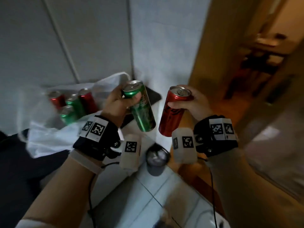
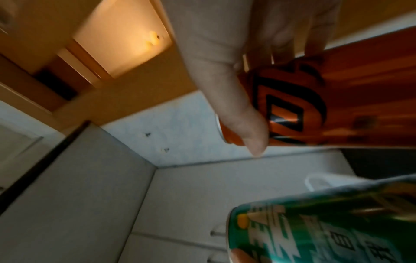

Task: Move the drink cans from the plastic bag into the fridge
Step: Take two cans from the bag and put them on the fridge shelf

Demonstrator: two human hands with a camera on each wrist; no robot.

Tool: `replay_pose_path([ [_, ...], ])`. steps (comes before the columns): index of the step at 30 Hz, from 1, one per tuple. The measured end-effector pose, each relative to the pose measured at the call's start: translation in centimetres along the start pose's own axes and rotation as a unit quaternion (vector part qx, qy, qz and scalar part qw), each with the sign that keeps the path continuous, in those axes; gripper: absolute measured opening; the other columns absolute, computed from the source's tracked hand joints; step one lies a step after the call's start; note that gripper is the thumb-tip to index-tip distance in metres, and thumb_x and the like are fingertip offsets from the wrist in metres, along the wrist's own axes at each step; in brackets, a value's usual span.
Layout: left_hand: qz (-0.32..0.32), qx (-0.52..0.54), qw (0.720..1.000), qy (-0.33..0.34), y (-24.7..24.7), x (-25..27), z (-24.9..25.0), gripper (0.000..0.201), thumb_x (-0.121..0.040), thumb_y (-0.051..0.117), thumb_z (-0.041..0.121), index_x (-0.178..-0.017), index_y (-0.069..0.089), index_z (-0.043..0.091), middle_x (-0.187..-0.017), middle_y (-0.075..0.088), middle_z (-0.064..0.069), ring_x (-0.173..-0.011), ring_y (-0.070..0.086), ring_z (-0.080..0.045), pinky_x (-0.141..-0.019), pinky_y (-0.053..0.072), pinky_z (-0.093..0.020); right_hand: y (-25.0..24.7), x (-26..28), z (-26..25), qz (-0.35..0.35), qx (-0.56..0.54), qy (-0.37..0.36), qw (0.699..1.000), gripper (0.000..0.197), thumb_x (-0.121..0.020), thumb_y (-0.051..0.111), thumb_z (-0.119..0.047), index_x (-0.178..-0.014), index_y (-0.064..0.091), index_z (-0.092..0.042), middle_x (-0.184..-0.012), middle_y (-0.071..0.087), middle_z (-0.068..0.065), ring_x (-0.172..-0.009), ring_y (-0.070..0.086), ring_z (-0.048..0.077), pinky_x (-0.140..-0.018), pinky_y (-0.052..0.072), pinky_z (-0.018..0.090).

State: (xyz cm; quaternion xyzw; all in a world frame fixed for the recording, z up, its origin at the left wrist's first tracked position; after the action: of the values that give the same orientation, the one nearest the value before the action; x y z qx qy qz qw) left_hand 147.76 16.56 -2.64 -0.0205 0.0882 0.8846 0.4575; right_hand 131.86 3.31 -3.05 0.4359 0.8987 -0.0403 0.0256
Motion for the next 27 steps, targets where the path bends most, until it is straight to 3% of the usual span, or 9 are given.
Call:
replay_pose_path([
  [3,-0.101,0.011,0.995,-0.021,7.7,0.3,-1.4,0.049,-0.066,0.068,0.011,-0.113,0.055,0.005,-0.105,0.067,-0.018,-0.096,0.066,-0.032,-0.079,0.055,-0.049,-7.8,3.9,0.2,0.099,0.008,0.006,0.995,0.052,-0.052,0.081,0.003,-0.096,0.068,-0.020,-0.096,0.069,0.001,-0.092,0.065,0.019,-0.085,0.052,0.034],
  [7,-0.215,0.021,0.976,-0.019,19.2,1.5,-1.9,0.035,-0.067,0.061,0.010,-0.099,0.060,0.023,-0.084,0.069,0.010,-0.080,0.066,-0.011,-0.067,0.057,-0.034,-18.7,10.5,-0.6,0.205,0.002,0.010,0.979,0.050,-0.056,0.077,0.008,-0.095,0.065,-0.020,-0.091,0.066,0.000,-0.087,0.063,0.018,-0.078,0.053,0.032],
  [10,-0.322,0.011,0.946,-0.014,30.3,3.9,-2.5,0.035,-0.074,0.064,0.006,-0.106,0.058,0.020,-0.093,0.068,0.008,-0.087,0.065,-0.010,-0.076,0.057,-0.035,-27.6,16.7,-1.0,0.314,0.000,0.000,0.950,0.050,-0.053,0.078,0.008,-0.093,0.068,-0.020,-0.091,0.068,0.001,-0.088,0.065,0.018,-0.083,0.054,0.035],
  [12,-0.379,0.013,0.925,-0.012,38.7,6.9,-2.8,0.034,-0.080,0.061,0.000,-0.108,0.056,0.019,-0.095,0.066,0.010,-0.084,0.066,-0.001,-0.075,0.058,-0.029,-33.7,22.0,-1.4,0.393,0.004,-0.003,0.920,0.053,-0.050,0.081,0.005,-0.097,0.070,-0.017,-0.093,0.069,0.004,-0.089,0.065,0.019,-0.085,0.054,0.035],
  [15,-0.488,0.028,0.873,-0.009,51.8,13.4,-2.9,0.037,-0.077,0.062,-0.003,-0.107,0.058,0.017,-0.086,0.070,0.014,-0.080,0.066,-0.001,-0.065,0.054,-0.020,-42.2,31.9,-2.6,0.489,-0.006,-0.031,0.872,0.051,-0.051,0.078,0.009,-0.097,0.069,-0.011,-0.091,0.067,0.007,-0.085,0.063,0.018,-0.078,0.052,0.028],
  [20,-0.620,0.067,0.781,-0.029,69.4,27.0,-2.6,0.051,-0.067,0.066,0.000,-0.116,0.054,0.007,-0.101,0.062,-0.006,-0.095,0.060,-0.018,-0.087,0.050,-0.033,-53.2,49.1,-4.9,0.612,0.059,-0.014,0.788,0.049,-0.054,0.078,0.008,-0.093,0.067,-0.020,-0.084,0.068,-0.006,-0.068,0.065,-0.001,-0.059,0.050,0.012],
  [22,-0.667,0.081,0.739,-0.052,74.6,32.2,-2.9,0.047,-0.066,0.066,0.000,-0.111,0.055,0.011,-0.099,0.062,-0.005,-0.096,0.060,-0.021,-0.087,0.050,-0.036,-56.6,55.3,-5.4,0.658,0.069,0.002,0.750,0.057,-0.053,0.081,0.003,-0.104,0.066,-0.016,-0.090,0.069,-0.004,-0.071,0.065,-0.002,-0.062,0.052,0.013],
  [24,-0.711,0.079,0.696,-0.065,79.0,37.0,-3.0,0.047,-0.069,0.066,-0.002,-0.113,0.054,0.011,-0.101,0.063,-0.004,-0.097,0.060,-0.020,-0.087,0.050,-0.038,-59.2,60.7,-5.7,0.700,0.066,0.012,0.711,0.065,-0.051,0.082,0.002,-0.111,0.064,-0.015,-0.100,0.070,0.002,-0.084,0.067,0.009,-0.074,0.055,0.024],
  [27,-0.768,0.073,0.632,-0.074,84.3,43.0,-3.3,0.049,-0.075,0.063,-0.002,-0.120,0.051,0.009,-0.105,0.062,-0.005,-0.100,0.060,-0.019,-0.088,0.050,-0.037,-61.5,67.0,-5.8,0.746,0.068,0.006,0.663,0.064,-0.049,0.081,0.004,-0.108,0.065,-0.014,-0.100,0.069,0.007,-0.089,0.065,0.019,-0.076,0.053,0.032],
])
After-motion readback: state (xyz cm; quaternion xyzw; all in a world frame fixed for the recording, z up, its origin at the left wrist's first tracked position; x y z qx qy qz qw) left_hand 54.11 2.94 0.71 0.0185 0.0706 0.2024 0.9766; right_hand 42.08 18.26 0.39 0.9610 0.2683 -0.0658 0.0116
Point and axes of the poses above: each hand's wrist, its own x-axis away from the middle knuckle, its own y-axis out of the palm, z = x × y, the point moved 4 cm from there along -x, towards the middle knuckle
